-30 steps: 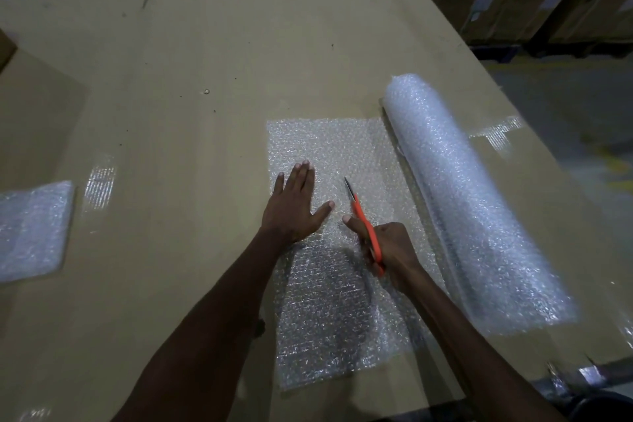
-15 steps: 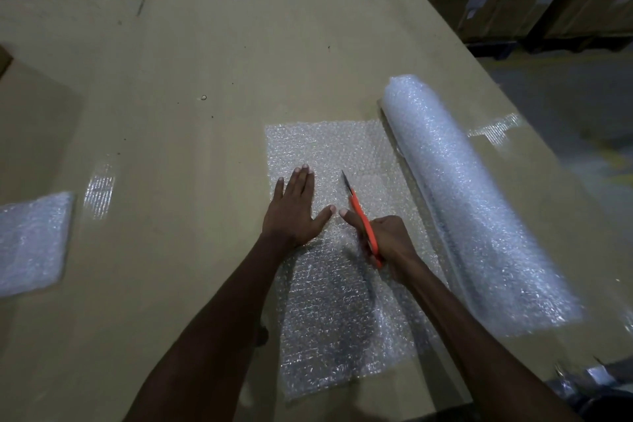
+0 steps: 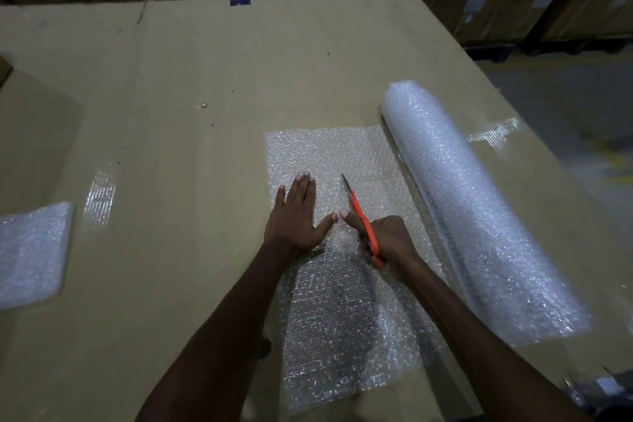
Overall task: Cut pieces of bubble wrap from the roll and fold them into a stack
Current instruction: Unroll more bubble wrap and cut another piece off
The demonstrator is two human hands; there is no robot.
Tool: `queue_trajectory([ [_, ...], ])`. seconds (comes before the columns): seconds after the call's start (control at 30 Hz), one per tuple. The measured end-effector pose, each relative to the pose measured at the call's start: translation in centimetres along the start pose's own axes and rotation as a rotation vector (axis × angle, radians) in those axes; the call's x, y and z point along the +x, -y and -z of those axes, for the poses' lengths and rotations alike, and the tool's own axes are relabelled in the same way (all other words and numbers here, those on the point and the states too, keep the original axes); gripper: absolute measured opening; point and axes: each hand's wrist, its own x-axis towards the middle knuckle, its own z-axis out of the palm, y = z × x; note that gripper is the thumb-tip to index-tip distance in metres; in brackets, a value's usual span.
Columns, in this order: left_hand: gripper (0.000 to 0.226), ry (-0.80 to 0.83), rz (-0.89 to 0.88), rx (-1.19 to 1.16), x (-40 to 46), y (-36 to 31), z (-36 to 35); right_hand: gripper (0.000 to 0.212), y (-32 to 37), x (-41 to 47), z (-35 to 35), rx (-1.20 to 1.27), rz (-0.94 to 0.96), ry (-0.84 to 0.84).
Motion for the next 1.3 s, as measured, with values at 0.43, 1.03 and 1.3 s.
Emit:
queue_trajectory([
  [0.43, 0.097, 0.007, -0.002, 0.005, 0.1, 0.0, 0.1, 0.057, 1.3, 1.8, -0.8, 0.047, -0.020, -0.006],
  [1.03, 0.079, -0.022, -0.051, 0.006, 7.0, 1.4, 1.0, 0.063, 0.8, 3.6, -0.5, 0.034, -0.028, -0.008],
  [1.3, 0.087, -0.037, -0.038, 0.015, 7.0, 1.3, 1.0, 0.069, 1.1, 5.0, -0.9, -0.024, -0.011, -0.024],
])
